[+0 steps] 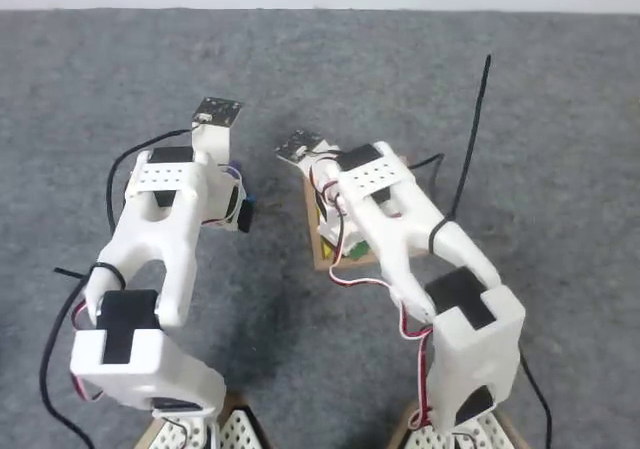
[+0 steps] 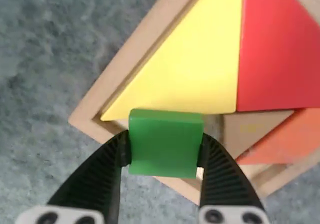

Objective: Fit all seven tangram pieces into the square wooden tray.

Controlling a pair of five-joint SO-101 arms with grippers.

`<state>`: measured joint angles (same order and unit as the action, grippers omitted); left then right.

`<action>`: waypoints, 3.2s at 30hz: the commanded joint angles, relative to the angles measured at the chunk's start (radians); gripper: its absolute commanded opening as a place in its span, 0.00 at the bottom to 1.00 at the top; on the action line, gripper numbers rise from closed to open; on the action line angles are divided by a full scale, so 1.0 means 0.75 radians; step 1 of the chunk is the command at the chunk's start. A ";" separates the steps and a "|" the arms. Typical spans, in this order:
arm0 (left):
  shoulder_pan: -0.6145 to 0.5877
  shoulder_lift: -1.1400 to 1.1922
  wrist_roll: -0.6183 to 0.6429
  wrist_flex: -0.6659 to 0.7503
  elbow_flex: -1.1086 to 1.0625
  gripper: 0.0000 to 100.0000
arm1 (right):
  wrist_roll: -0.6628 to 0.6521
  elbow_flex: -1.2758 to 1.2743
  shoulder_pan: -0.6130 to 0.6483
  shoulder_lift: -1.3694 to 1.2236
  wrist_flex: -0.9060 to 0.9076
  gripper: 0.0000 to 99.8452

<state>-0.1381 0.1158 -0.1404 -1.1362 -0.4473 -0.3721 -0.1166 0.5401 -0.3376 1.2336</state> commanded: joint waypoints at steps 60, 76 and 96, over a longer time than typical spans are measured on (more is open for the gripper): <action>-0.012 -0.080 -0.012 0.027 0.036 0.20 | 0.078 0.031 -0.183 0.208 -0.144 0.27; -0.061 0.215 -0.070 -0.133 0.602 0.20 | 0.192 -1.203 -0.494 1.374 -0.433 0.01; 0.008 0.642 -0.113 -0.336 0.922 0.20 | 0.282 -1.444 -0.746 1.519 -0.623 0.03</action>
<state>-0.1642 0.5946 -0.2140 -1.3556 0.2048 -0.1695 -1.2091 -0.0031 0.7718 0.7917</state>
